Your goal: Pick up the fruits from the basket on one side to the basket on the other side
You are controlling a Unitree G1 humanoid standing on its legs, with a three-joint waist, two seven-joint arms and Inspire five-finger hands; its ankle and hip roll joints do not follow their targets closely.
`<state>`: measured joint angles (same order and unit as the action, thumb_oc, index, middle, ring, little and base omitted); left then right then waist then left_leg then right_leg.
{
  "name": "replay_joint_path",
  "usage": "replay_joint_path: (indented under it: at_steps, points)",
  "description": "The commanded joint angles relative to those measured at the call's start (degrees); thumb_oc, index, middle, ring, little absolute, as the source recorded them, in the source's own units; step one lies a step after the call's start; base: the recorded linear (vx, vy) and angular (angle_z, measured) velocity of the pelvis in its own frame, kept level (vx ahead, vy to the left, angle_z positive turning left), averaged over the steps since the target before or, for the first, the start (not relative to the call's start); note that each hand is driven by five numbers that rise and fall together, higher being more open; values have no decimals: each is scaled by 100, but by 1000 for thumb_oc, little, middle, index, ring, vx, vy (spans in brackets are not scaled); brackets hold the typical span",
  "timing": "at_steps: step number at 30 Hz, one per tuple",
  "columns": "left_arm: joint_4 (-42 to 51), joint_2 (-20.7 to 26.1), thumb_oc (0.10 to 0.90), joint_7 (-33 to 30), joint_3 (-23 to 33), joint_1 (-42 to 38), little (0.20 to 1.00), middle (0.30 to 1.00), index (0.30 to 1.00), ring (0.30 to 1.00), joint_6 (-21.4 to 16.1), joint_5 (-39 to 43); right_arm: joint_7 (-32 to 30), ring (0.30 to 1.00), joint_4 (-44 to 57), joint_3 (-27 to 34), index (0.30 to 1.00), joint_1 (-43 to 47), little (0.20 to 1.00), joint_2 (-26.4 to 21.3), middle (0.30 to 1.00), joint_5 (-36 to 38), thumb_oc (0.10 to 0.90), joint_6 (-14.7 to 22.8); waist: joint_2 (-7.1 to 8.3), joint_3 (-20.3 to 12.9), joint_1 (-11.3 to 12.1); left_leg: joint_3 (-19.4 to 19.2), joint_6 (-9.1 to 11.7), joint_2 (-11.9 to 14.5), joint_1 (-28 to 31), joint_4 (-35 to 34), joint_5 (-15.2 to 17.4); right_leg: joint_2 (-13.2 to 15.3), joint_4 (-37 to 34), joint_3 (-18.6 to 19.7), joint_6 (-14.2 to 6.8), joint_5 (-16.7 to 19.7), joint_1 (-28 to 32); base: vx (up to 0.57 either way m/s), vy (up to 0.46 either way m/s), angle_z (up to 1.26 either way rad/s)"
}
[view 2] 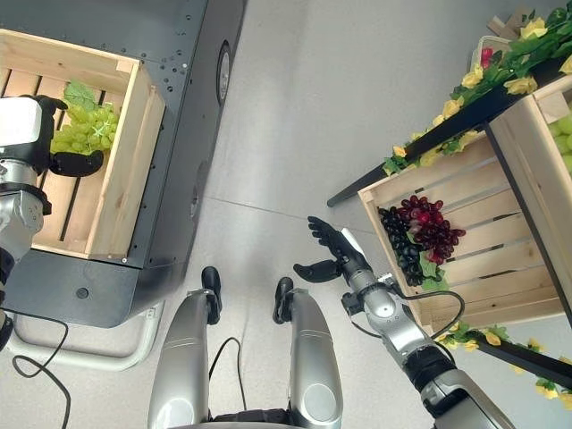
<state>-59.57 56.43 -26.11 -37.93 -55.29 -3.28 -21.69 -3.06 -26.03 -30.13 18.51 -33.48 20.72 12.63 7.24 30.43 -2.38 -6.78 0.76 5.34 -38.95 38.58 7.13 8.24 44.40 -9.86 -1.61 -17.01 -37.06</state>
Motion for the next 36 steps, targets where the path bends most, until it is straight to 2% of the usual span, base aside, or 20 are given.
replay_joint_path:
  at_steps: [1, 8, 17, 23, 28, 34, 36]
  points:
    - [-133, 430, 800, -3, 76, -608, 900, 900, 900, 900, 102, 182, 78, 900, 574, 290, 900, -5, 900, -486, 900, 159, 800, 258, -231, -63, -98, -432, -340, -313, 530, -201, 773, -243, -70, -221, 195, -14, 218, 9, 45, -1]
    - [-422, 531, 800, 12, 18, -844, 900, 900, 900, 900, 324, 245, -50, 900, 674, 278, 900, -59, 900, -504, 900, 122, 800, 226, -135, -63, -115, -459, -369, -262, 334, -114, 817, -243, -63, -251, 139, 57, 46, 7, 33, -2]
    - [-886, 605, 800, 90, -105, -1319, 900, 900, 900, 900, 682, 406, -133, 900, 708, 210, 900, -168, 900, -501, 900, 198, 800, 402, 48, -63, -118, -427, -412, -199, 38, 20, 881, -253, -5, -317, 61, 167, -201, 3, 13, 0]
    - [-986, 607, 800, 316, -299, -1515, 900, 900, 900, 900, 700, 247, -221, 900, 752, 146, 900, -215, 900, -430, 900, 185, 800, 424, 130, -63, -124, -414, -444, -176, -141, 66, 919, -274, 8, -341, 7, 247, -359, 7, 1, 3]
    - [-934, 543, 800, 444, -492, -1600, 900, 900, 900, 900, 395, 137, -256, 900, 747, 124, 900, -228, 900, -435, 900, 176, 800, 484, 147, -63, -144, -411, -464, -174, -219, 88, 946, -269, 59, -348, -23, 275, -466, 0, 0, 0]
    - [-577, 418, 800, 867, -754, -1601, 900, 900, 900, 900, -564, 85, -321, 900, 770, 184, 900, -192, 900, -479, 900, 168, 800, 445, 149, -63, -166, -414, -467, -167, -275, 100, 959, -277, 68, -356, -41, 297, -523, 0, 0, 0]
    - [-495, 400, 800, 907, -794, -1593, 900, 900, 900, 900, -663, 50, -315, 900, 755, 215, 900, -197, 900, -490, 900, 168, 800, 448, 138, -63, -173, -422, -476, -168, -271, 92, 961, -271, 82, -351, -47, 300, -537, 0, 0, 0]
